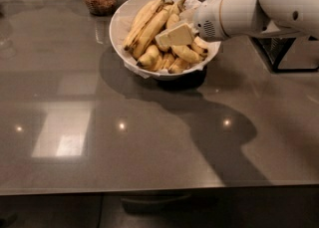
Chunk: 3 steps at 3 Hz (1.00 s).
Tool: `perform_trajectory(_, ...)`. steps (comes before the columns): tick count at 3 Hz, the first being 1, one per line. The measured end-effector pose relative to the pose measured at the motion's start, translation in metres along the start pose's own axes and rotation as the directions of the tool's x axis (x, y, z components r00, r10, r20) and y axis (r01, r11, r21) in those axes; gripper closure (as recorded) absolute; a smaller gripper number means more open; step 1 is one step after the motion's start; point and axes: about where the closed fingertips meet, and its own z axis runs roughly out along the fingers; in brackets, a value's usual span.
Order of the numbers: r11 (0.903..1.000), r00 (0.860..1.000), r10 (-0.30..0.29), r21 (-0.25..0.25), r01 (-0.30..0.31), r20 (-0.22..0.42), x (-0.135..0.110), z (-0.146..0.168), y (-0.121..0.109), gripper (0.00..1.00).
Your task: Pick banana from white bowl
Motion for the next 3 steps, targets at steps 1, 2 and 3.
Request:
perform_trajectory(1, 0.9997, 1.0, 0.021, 0.012, -0.021, -0.006, 0.007, 0.011, -0.006, 0.32)
perform_trajectory(2, 0.9987, 0.999, 0.043, 0.027, -0.043, -0.026, 0.019, 0.019, -0.012, 0.34)
perform_trajectory(3, 0.9968, 0.996, 0.068, 0.044, -0.066, -0.052, 0.032, 0.022, -0.018, 0.34)
